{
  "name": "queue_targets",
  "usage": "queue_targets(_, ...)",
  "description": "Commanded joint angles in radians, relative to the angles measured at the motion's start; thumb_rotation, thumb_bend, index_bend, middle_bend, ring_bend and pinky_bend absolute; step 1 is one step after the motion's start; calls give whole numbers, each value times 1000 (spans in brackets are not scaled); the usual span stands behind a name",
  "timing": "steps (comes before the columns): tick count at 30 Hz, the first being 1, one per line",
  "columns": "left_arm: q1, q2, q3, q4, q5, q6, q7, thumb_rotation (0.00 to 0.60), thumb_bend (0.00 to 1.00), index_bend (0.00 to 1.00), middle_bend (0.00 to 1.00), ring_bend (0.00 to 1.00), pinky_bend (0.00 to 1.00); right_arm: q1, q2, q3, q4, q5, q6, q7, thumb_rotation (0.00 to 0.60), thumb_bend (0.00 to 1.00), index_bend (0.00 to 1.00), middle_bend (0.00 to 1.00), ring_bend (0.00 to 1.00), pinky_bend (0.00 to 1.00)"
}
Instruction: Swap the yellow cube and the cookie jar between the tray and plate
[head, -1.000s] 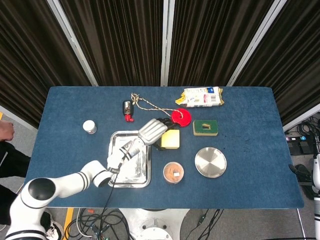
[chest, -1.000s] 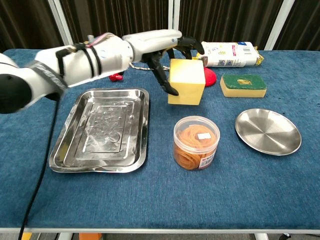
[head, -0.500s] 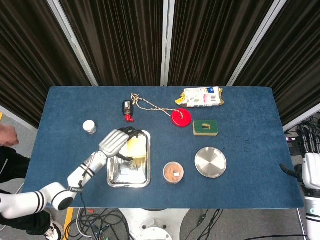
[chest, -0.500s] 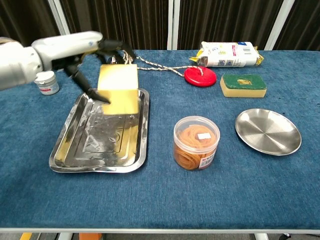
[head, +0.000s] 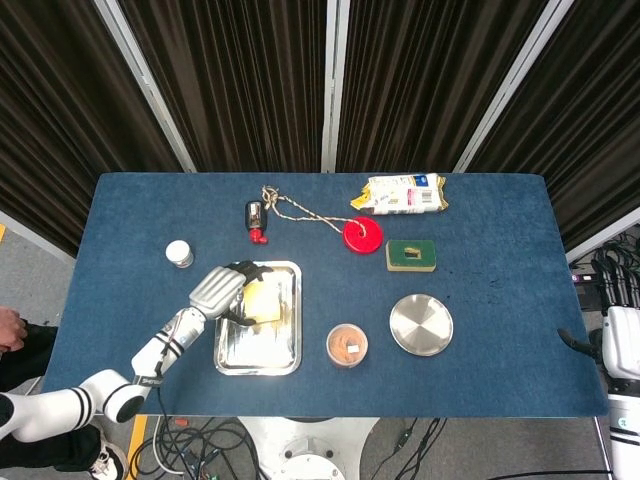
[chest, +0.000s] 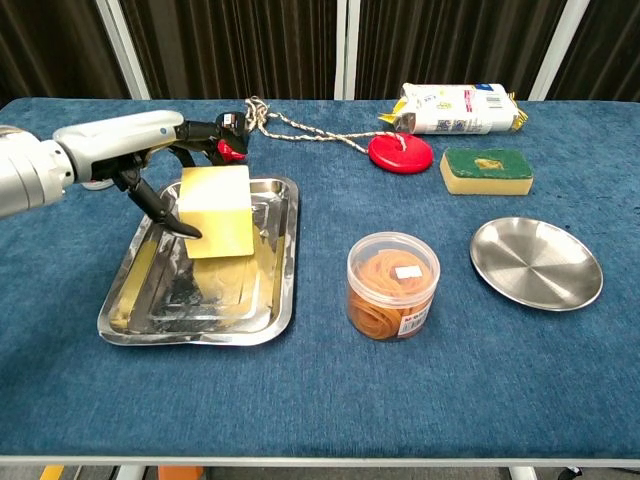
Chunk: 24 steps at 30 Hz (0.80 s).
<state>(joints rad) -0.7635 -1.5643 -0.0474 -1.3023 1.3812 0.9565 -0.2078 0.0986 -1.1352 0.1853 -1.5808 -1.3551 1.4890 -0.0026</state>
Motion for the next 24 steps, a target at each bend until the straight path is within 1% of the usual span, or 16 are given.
queue_targets(1, 7, -13, 4, 17, 11, -1, -15, 600, 53, 168, 239, 109, 246, 0, 0, 1, 1, -1, 3, 1, 600, 0, 0, 0, 0, 0)
queue_targets(5, 10, -1, 9, 14, 38, -2, -44, 600, 28, 114, 52, 10, 162, -2, -2, -2, -3, -7, 9, -2, 600, 0, 0, 0, 0, 0)
queue_targets(6, 11, 6, 7, 7, 39, -2, -48, 600, 21, 106, 17, 0, 146, -3, -2, -3, -4, -9, 10, -3, 600, 0, 0, 0, 0, 0)
queue_targets(7, 15, 19, 5, -8, 42, 5, -49, 600, 17, 103, 3, 0, 139, -2, -1, -4, -6, -12, 11, -4, 600, 0, 0, 0, 0, 0)
queue_targets(9, 23, 50, 2, -41, 49, 24, -37, 600, 9, 99, 0, 0, 134, -1, 3, -6, -10, -16, 8, -6, 600, 0, 0, 0, 0, 0)
queue_targets(13, 64, 159, 10, -152, 48, 76, 39, 600, 2, 97, 3, 0, 133, 12, 17, -13, -18, -29, -10, -39, 600, 0, 0, 0, 0, 0)
queue_targets(16, 116, 237, 22, -234, 20, 127, 123, 600, 2, 97, 14, 0, 134, 27, 36, -18, -36, -45, -26, -83, 600, 0, 0, 0, 0, 0)
queue_targets(19, 176, 303, 42, -301, 3, 196, 239, 600, 3, 98, 19, 0, 133, 52, 54, -23, -74, -68, -53, -134, 600, 0, 0, 0, 0, 0)
queue_targets(22, 239, 324, 57, -326, 0, 284, 335, 600, 2, 98, 22, 0, 133, 91, 53, -39, -119, -105, -106, -182, 600, 0, 0, 0, 0, 0)
queue_targets(24, 278, 318, 65, -320, 8, 343, 369, 600, 2, 99, 28, 0, 133, 121, 51, -52, -145, -124, -155, -208, 600, 0, 0, 0, 0, 0)
